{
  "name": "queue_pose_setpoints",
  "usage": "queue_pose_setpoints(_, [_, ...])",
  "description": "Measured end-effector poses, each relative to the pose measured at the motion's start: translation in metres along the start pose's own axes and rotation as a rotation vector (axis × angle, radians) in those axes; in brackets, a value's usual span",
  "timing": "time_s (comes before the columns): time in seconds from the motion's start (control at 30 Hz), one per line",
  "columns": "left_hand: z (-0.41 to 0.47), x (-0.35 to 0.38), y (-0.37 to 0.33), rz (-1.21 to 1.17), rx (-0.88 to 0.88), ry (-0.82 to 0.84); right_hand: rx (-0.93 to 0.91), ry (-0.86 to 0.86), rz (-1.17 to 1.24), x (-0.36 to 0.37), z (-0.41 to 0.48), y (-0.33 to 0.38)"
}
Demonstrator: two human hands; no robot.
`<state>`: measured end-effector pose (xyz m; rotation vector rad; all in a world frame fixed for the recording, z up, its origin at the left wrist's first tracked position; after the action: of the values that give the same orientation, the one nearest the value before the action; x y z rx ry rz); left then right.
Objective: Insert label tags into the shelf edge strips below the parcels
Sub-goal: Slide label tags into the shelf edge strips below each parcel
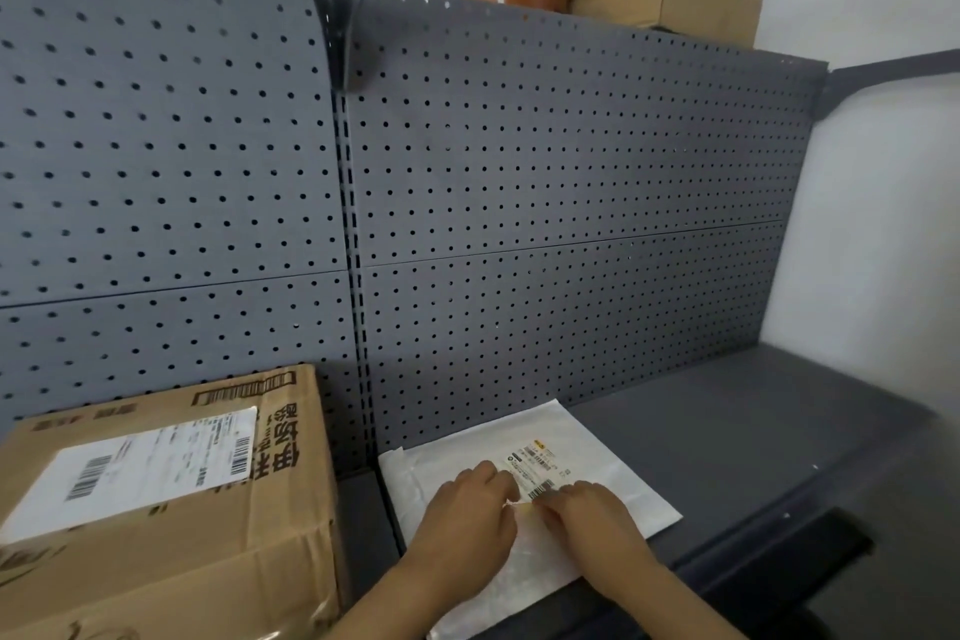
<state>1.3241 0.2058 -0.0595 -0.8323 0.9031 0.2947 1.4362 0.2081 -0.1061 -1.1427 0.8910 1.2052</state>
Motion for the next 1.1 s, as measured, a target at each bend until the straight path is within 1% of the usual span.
queue_pose_setpoints(0.13, [0.001,0.001,0.005,0.038,0.001,0.028,0.111,-0.082,0.281,-0.005,0.000,-0.015])
queue_pose_setpoints(0.27, [0.003,0.001,0.005,0.045,0.006,0.044,0.167,-0.078,0.531,-0.007,-0.001,-0.026])
queue_pose_setpoints(0.33, [0.003,0.001,0.002,0.035,0.017,0.044,0.196,-0.073,0.598,-0.009,-0.001,-0.030])
queue_pose_setpoints(0.53, [0.001,0.000,-0.009,0.029,0.052,0.040,0.240,-0.079,0.618,-0.013,-0.007,-0.039])
queue_pose_setpoints(0.97, [-0.027,0.015,-0.019,-0.010,0.101,0.107,0.316,-0.079,0.788,-0.030,-0.046,-0.036])
queue_pose_setpoints(1.1, [-0.044,0.018,-0.019,-0.008,0.082,0.122,0.302,-0.059,0.763,-0.031,-0.058,-0.033])
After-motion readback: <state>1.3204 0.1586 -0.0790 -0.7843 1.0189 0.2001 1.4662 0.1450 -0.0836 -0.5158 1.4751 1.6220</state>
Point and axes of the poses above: each hand's wrist, its own z-axis towards the middle knuckle, its own x-axis out of the palm, y = z × x, the point moved 10 cm from there along z, towards the middle knuckle, and after that the axes turned 14 degrees about -z, right-handed, at the moved point
